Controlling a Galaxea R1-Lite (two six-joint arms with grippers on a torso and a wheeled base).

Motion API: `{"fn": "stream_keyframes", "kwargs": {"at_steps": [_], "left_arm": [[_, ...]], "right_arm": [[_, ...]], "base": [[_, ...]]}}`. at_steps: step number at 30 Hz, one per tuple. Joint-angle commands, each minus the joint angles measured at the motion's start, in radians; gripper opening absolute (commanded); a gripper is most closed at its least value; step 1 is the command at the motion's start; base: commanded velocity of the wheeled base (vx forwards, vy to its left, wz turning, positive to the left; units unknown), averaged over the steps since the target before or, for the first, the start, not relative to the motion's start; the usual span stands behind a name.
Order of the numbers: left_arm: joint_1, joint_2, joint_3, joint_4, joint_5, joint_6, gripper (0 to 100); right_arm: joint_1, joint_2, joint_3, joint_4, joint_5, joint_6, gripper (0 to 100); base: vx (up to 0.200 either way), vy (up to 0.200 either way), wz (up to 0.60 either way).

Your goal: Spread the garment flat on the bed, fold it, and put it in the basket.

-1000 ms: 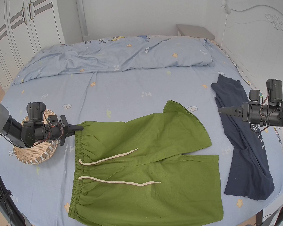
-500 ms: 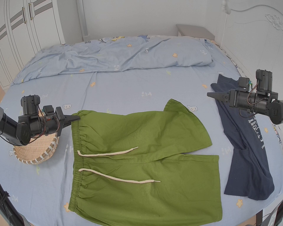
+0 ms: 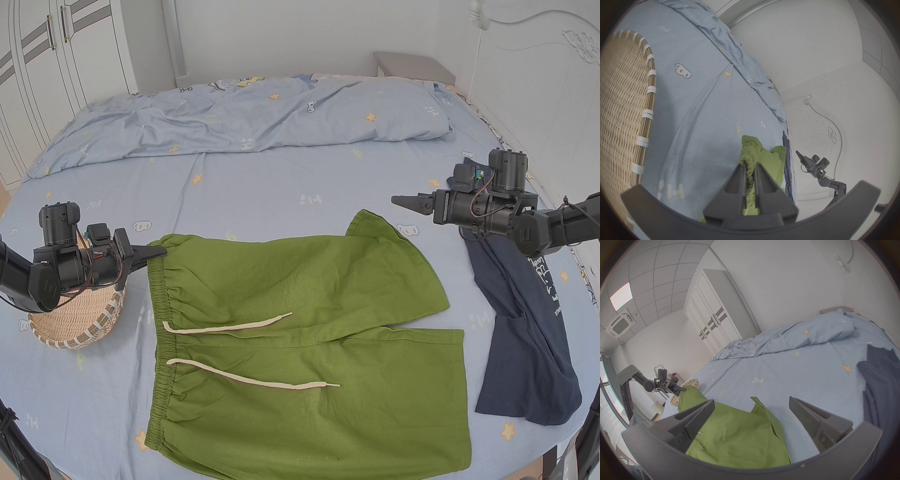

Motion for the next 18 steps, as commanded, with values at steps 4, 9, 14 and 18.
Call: {"fn": "stream_keyframes", "kwargs": {"at_steps": [4, 9, 14, 18], "left_arm": [[-0.002, 0.003, 0.006, 0.001, -0.001, 0.009, 0], [-0.002, 0.0, 0.006, -0.001, -0.001, 0.011, 0], [-0.002, -0.003, 0.006, -0.001, -0.001, 0.011, 0], [-0.002, 0.002, 0.006, -0.001, -0.001, 0.011, 0]], "right_arm": [[0.048, 0.113, -0.039, -0.042, -0.004, 0.0, 100], [0.051, 0.165, -0.1, -0.044, -0.046, -0.002, 100], [0.046, 0.193, -0.163, -0.025, -0.044, -0.002, 100], [0.056, 0.245, -0.24, 0.013, -0.044, 0.0, 100]], "base": [[0.0, 0.0, 0.0], [0.0, 0.0, 0.0], [0.0, 0.0, 0.0], [0.0, 0.0, 0.0]]}}
